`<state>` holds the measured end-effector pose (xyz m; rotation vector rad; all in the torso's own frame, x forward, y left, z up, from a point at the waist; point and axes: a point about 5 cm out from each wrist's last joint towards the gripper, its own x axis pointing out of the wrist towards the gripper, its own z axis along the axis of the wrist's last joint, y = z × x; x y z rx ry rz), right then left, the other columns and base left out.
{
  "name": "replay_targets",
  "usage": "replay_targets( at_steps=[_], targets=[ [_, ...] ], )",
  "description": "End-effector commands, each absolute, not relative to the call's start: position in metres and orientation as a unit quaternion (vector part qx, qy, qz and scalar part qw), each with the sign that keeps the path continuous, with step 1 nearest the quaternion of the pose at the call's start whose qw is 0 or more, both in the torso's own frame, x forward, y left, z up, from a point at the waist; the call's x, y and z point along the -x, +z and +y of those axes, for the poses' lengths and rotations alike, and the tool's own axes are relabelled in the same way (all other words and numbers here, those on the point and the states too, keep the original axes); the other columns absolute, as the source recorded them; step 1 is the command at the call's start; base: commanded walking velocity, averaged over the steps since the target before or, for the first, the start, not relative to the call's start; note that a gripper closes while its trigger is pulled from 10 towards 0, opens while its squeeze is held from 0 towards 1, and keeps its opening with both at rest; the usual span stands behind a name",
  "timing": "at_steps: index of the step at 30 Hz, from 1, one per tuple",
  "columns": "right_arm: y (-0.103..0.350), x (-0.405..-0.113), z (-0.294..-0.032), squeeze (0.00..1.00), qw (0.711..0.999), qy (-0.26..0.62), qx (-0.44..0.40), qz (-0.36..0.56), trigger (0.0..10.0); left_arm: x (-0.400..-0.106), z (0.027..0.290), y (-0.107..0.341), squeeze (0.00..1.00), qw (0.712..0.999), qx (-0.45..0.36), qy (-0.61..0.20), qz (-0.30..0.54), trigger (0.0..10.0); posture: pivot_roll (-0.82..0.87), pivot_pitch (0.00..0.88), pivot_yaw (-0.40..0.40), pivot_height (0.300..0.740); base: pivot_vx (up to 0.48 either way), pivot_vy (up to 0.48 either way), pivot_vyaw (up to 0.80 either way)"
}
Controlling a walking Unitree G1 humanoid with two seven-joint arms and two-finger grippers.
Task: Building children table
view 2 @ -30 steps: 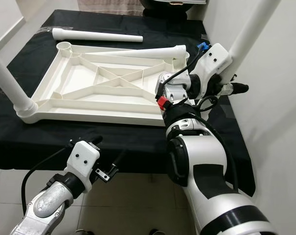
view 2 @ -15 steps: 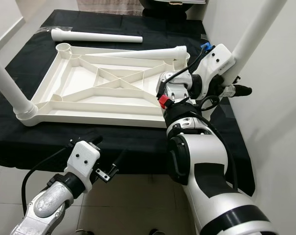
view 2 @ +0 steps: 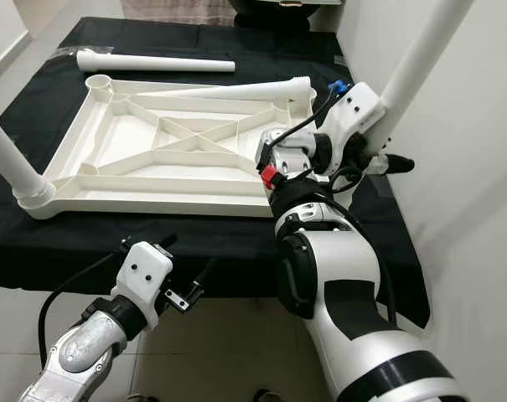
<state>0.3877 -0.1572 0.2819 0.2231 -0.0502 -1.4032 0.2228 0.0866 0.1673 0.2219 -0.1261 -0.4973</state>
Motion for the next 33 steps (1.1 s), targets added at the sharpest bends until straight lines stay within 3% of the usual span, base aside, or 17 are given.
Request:
replay_targets(
  at_steps=[1, 9, 10, 13, 14, 25, 26, 27, 29, 30, 33],
  targets=[
    [0.277, -0.387, -0.156, 0.00, 0.752, -0.651, -0.107, -0.009, 10.0, -0.222, 0.086, 0.159, 0.00, 0.961, -0.114, -0.249, -0.048, 10.0, 0.11, 0.194, -0.067, 0.740, 0.000, 0.000, 0.00],
    [0.280, -0.388, -0.147, 0.00, 0.762, -0.636, -0.117, -0.013, 10.0, -0.222, 0.086, 0.159, 0.00, 0.961, -0.112, -0.250, -0.047, 10.0, 0.11, 0.186, -0.068, 0.740, 0.000, 0.000, 0.00],
    [0.280, -0.388, -0.144, 0.09, 0.766, -0.631, -0.119, -0.014, 10.0, -0.223, 0.086, 0.159, 0.00, 0.961, -0.112, -0.249, -0.049, 10.0, 0.11, 0.184, -0.066, 0.740, 0.000, 0.000, 0.00],
    [0.281, -0.388, -0.141, 0.09, 0.771, -0.626, -0.120, -0.016, 10.0, -0.223, 0.086, 0.160, 0.00, 0.961, -0.112, -0.247, -0.051, 10.0, 0.11, 0.184, -0.066, 0.740, 0.000, 0.000, 0.00],
    [0.281, -0.389, -0.138, 1.00, 0.776, -0.618, -0.119, -0.020, 10.0, -0.224, 0.086, 0.160, 0.00, 0.961, -0.112, -0.248, -0.051, 10.0, 0.11, 0.181, -0.066, 0.740, 0.000, 0.000, 0.00],
    [0.283, -0.388, -0.121, 1.00, 0.799, -0.590, -0.108, -0.049, 10.0, -0.225, 0.085, 0.160, 0.00, 0.961, -0.109, -0.250, -0.050, 10.0, 0.10, 0.186, -0.064, 0.740, 0.000, 0.000, 0.00],
    [0.284, -0.388, -0.120, 0.88, 0.801, -0.587, -0.107, -0.055, 10.0, -0.225, 0.085, 0.160, 0.00, 0.960, -0.111, -0.250, -0.050, 10.0, 0.10, 0.186, -0.064, 0.740, 0.000, 0.000, 0.00],
    [0.284, -0.388, -0.118, 0.65, 0.803, -0.584, -0.105, -0.060, 10.0, -0.225, 0.085, 0.160, 0.00, 0.960, -0.113, -0.251, -0.050, 10.0, 0.10, 0.186, -0.064, 0.740, 0.000, 0.000, 0.00],
    [0.285, -0.388, -0.118, 0.65, 0.804, -0.581, -0.104, -0.065, 10.0, -0.225, 0.085, 0.160, 0.00, 0.960, -0.115, -0.251, -0.050, 10.0, 0.10, 0.186, -0.064, 0.740, 0.000, 0.000, 0.00],
    [0.285, -0.387, -0.117, 0.00, 0.805, -0.581, -0.102, -0.067, 10.0, -0.226, 0.086, 0.160, 0.00, 0.961, -0.111, -0.247, -0.051, 10.0, 0.10, 0.183, -0.060, 0.740, 0.000, 0.000, 0.00],
    [0.286, -0.386, -0.115, 0.00, 0.808, -0.575, -0.105, -0.075, 10.0, -0.228, 0.086, 0.160, 0.00, 0.961, -0.111, -0.247, -0.053, 10.0, 0.10, 0.183, -0.056, 0.740, 0.000, 0.000, 0.00]
  ],
)
